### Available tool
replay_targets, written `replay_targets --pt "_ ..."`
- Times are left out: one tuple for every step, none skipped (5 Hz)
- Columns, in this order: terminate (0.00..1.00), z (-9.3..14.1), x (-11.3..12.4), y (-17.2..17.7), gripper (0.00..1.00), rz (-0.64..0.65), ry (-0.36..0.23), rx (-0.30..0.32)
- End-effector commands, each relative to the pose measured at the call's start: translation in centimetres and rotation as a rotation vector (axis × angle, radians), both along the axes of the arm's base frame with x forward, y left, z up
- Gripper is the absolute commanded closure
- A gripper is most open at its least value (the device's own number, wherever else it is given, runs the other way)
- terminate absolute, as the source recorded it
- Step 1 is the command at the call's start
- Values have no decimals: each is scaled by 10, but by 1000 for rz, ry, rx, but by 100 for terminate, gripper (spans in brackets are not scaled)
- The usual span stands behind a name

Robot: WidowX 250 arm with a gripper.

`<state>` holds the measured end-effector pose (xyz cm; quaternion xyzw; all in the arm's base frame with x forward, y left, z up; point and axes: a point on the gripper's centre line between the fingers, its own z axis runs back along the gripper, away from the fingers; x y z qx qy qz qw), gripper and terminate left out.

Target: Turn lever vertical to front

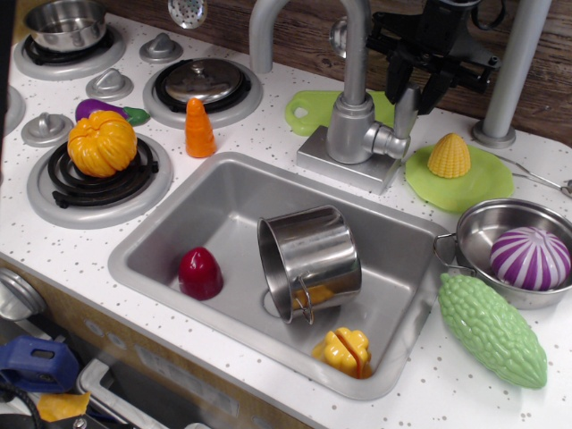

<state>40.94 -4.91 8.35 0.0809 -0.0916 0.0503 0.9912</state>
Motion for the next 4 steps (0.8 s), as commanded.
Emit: replay_targets --pt "0 27 -33 -5 100 80 32 -28" --pt "0 20 -49 -6 100 81 37 -42" --pt "0 -5 -59 -4 100 68 -10 -57" --pt "0 -29 -57 -1 100 54 -61 -78"
